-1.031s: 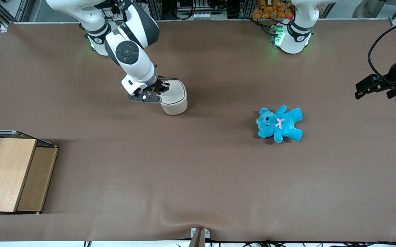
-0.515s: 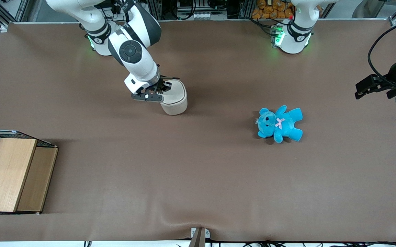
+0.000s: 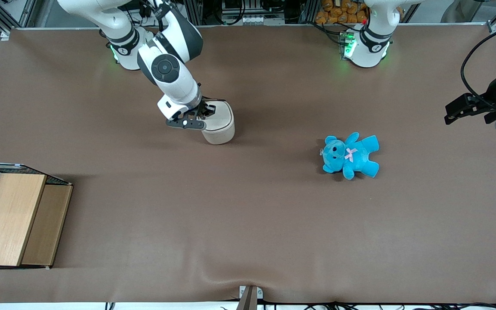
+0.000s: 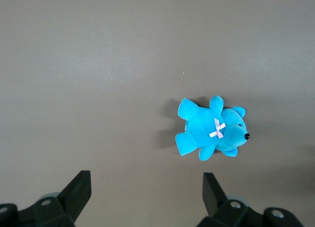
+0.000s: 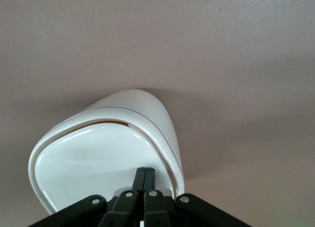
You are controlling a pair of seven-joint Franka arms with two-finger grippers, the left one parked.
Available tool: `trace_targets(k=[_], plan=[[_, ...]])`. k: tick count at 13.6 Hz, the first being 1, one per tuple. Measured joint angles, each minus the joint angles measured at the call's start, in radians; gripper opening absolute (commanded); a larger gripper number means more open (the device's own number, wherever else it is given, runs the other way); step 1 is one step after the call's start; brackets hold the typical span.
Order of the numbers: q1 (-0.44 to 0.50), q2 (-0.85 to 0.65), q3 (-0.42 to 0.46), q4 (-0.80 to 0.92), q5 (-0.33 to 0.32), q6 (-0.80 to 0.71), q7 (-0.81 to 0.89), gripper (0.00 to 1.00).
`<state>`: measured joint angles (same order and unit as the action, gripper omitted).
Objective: Open trash can with right arm
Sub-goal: 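Lift the lid edge with the right gripper, swinging the lid open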
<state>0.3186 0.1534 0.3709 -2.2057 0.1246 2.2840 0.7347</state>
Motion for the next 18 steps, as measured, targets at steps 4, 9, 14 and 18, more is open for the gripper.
trace_targets(k=[4,9,14,18], plan=[[0.0,0.0,0.0,-0.001,-0.002,0.004,0.002,0.0],[0.0,-0.001,-0.004,0.117,-0.004,-0.191,0.034,0.0],[0.0,-0.001,0.018,0.222,-0.003,-0.256,0.112,0.0],[0.001,0.0,0.052,0.309,0.044,-0.3,0.208,0.3]])
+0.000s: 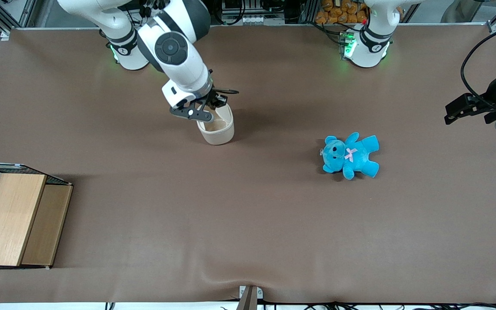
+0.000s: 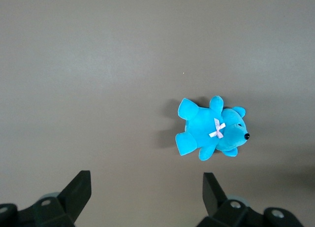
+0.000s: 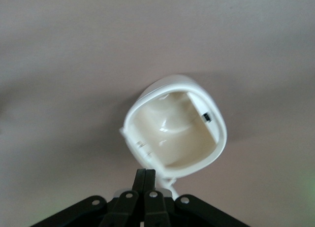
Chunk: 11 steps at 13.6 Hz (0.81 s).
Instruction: Open trash can with right arm
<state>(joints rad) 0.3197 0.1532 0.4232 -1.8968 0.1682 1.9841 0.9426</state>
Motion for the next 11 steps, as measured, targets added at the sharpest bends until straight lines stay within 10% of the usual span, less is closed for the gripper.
trace_targets(k=[3,11], plan=[[-0.001,0.0,0.0,0.09,0.043,-0.068,0.029,1.0],[-0.175,0.0,-0.01,0.237,0.05,-0.258,0.026,1.0]])
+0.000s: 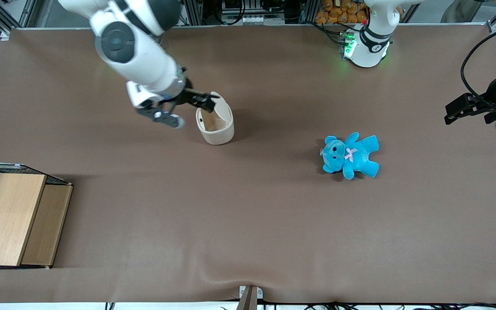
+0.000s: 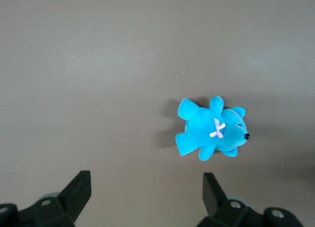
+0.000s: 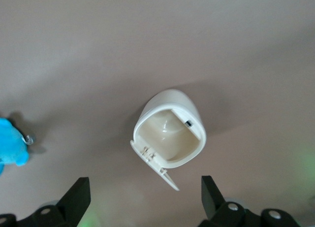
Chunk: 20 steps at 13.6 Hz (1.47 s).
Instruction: Open trash can with right arm
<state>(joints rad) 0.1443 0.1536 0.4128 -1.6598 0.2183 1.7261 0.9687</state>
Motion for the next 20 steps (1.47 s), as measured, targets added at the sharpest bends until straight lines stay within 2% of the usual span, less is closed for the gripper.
trace_targets(k=[3,7,14,17,20], plan=[[-0.102,0.0,-0.004,0.083,0.0,-0.102,-0.073,1.0],[-0.174,-0.001,-0.022,0.149,-0.006,-0.168,-0.183,1.0],[-0.177,-0.093,-0.263,0.178,-0.015,-0.282,-0.543,1.0],[-0.176,-0.157,-0.301,0.179,-0.072,-0.324,-0.61,1.0],[-0.176,-0.19,-0.345,0.179,-0.094,-0.334,-0.67,1.0]])
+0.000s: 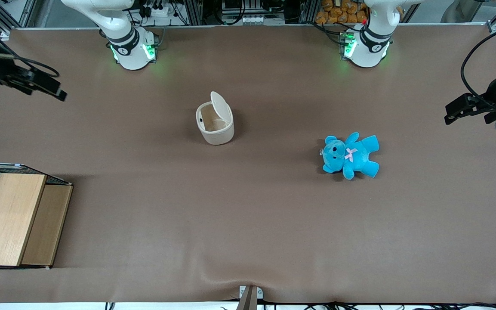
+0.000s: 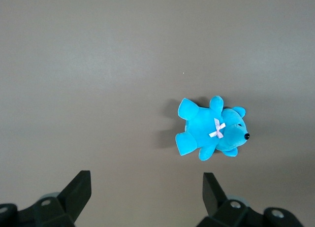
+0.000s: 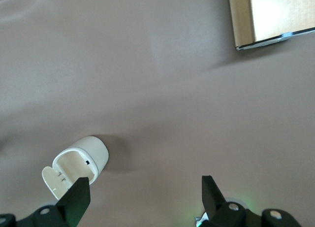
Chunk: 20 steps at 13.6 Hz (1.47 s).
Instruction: Open trash can with right arm
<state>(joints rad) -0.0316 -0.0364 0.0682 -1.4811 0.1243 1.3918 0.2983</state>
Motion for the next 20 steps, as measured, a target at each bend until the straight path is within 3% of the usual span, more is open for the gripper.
trace_targets(k=[10,20], plan=[[-0.001,0.009,-0.171,-0.007,-0.074,0.049,-0.306,1.0],[0.013,0.012,-0.17,-0.019,-0.091,0.049,-0.312,1.0]])
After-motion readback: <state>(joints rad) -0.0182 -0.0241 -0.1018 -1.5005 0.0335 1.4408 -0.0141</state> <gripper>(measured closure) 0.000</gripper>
